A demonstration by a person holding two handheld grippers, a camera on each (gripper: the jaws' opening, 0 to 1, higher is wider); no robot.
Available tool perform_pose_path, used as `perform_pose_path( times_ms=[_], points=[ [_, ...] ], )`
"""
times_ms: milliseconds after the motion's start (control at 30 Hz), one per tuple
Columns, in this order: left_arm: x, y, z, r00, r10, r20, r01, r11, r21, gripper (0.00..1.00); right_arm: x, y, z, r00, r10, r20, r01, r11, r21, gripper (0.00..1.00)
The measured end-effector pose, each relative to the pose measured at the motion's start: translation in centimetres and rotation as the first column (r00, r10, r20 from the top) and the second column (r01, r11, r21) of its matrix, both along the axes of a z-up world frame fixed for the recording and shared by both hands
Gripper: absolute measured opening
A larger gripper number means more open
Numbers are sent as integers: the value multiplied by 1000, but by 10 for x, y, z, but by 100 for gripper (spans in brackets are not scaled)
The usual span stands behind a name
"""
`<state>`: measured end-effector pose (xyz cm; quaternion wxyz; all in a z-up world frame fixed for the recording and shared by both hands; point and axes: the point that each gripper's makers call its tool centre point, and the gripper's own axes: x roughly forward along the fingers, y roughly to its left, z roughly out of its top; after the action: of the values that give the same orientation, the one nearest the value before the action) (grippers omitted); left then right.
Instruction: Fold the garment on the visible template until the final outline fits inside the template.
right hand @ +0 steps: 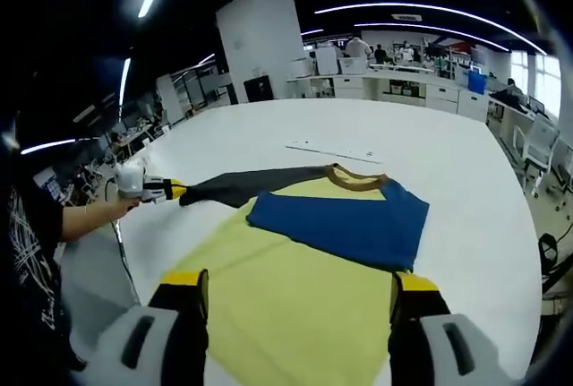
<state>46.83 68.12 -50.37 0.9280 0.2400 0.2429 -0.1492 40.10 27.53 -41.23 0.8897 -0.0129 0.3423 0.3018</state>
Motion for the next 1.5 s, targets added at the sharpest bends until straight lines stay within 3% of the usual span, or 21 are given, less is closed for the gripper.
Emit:
perform_pose_path(
  times_ms=[100,300,467,633,867,1133,1267,1500],
  points=[
    [-2,1,-13,999,19,-44,-19,1000,-4,0,-3,-2,-1,1000,-9,-7,9,1000,1,83],
    [1,6,-21,998,37,-56,-37,999,14,0,-9,-9,-3,999,-31,-16,31,1000,3,83],
    [7,3,-23,998,28,-56,-26,999,27,12,-12,-14,-6,998,-49,-25,49,999,3,83],
    [13,6,-22,997,64,-51,-62,998,29,1,-13,-12,-5,998,-52,-25,52,999,5,83],
    [27,16,1,985,171,39,-170,985,-23,0,-15,-13,-3,998,-60,-21,60,998,6,83],
    [36,4,28,975,195,109,-188,980,-71,0,-16,-13,-4,998,-60,-26,60,998,14,83],
    [40,-2,36,970,214,118,-201,973,-113,0,-17,-14,-6,998,-59,-36,60,998,14,83],
    [51,-25,58,969,192,158,-169,974,-147,0,-18,-13,-7,998,-53,-41,54,998,15,84]
  ],
)
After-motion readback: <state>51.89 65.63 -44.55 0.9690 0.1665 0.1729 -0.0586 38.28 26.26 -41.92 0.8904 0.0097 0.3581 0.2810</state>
